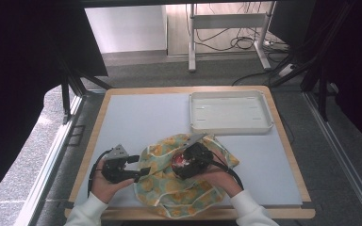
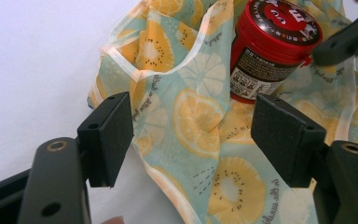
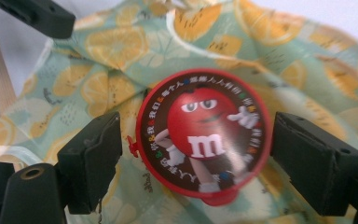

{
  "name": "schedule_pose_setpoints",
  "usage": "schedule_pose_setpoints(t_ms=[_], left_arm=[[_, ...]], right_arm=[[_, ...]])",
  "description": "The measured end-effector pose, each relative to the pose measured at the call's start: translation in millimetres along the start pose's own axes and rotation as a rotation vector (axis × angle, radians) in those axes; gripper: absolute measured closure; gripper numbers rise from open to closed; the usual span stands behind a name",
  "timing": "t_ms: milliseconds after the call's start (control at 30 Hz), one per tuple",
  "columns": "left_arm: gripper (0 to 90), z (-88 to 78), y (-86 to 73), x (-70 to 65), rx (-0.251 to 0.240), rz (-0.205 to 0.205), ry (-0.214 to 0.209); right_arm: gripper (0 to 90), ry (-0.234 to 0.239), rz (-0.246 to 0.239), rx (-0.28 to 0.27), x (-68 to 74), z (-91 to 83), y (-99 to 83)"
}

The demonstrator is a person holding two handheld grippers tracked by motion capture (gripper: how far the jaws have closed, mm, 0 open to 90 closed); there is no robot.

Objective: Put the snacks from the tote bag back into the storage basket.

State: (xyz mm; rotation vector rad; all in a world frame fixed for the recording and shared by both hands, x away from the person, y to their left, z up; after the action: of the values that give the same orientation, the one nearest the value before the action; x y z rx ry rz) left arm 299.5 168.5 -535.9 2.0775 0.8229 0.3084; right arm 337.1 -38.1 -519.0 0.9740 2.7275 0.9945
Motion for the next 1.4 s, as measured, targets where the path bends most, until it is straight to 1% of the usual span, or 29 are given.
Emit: schedule_pose_setpoints(t_ms=[133, 233, 400, 600, 733, 867, 1033, 1167, 1400], left_arm=[[29.8, 1.7, -0.4, -0.7, 0.006, 0.002, -0.003], [29.8, 2.8, -0.8, -1.6, 0.008, 0.001, -0.004], [29.8, 3.1, -1.3, -1.2, 0.01, 0.0, -0.005], [29.8, 3.1, -1.8, -0.3, 0.009, -0.002, -0.004], [29.8, 2.8, -2.1, 0.3, 0.009, -0.003, -0.003], [29.8, 2.3, -2.4, 1.1, 0.009, -0.004, -0.002], [29.8, 1.7, -2.3, 1.5, 0.007, -0.002, -0.003], [29.8, 2.0, -2.4, 1.0, 0.007, -0.006, -0.004], [29.8, 1.6, -1.5, 0.6, 0.003, -0.006, -0.008]], right_arm=[[16.8, -0.022, -0.008, 0.033, -0.3, 9.8, -3.8], [19.2, -0.04, -0.014, 0.05, -0.8, 14.5, -5.8], [21.8, -0.052, -0.032, 0.048, -1.1, 14.8, -5.8], [22.4, -0.06, -0.042, 0.047, -1.6, 13.9, -4.8], [22.8, -0.05, -0.031, 0.044, -2.0, 11.9, -4.3], [23.0, -0.037, -0.026, 0.025, -1.6, 6.7, -2.5], [23.2, -0.017, -0.02, -0.009, -0.3, -4.0, 2.1], [23.3, 0.004, -0.016, -0.04, 1.4, -15.0, 6.6], [23.4, 0.018, -0.007, -0.107, 0.7, -38.4, 16.9]])
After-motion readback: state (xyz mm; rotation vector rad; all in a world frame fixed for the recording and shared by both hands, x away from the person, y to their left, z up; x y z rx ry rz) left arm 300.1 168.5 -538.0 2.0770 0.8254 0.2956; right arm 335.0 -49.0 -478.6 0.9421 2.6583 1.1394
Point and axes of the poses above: each handheld gripper's, and its own axes: z roughly forward along the jaws, y roughly out of its top, x roughly to its left, the point moved 6 cm from there along z, roughly forward along the jaws, and after that the axes turned 9 degrees about z, right-handed, at the moved point
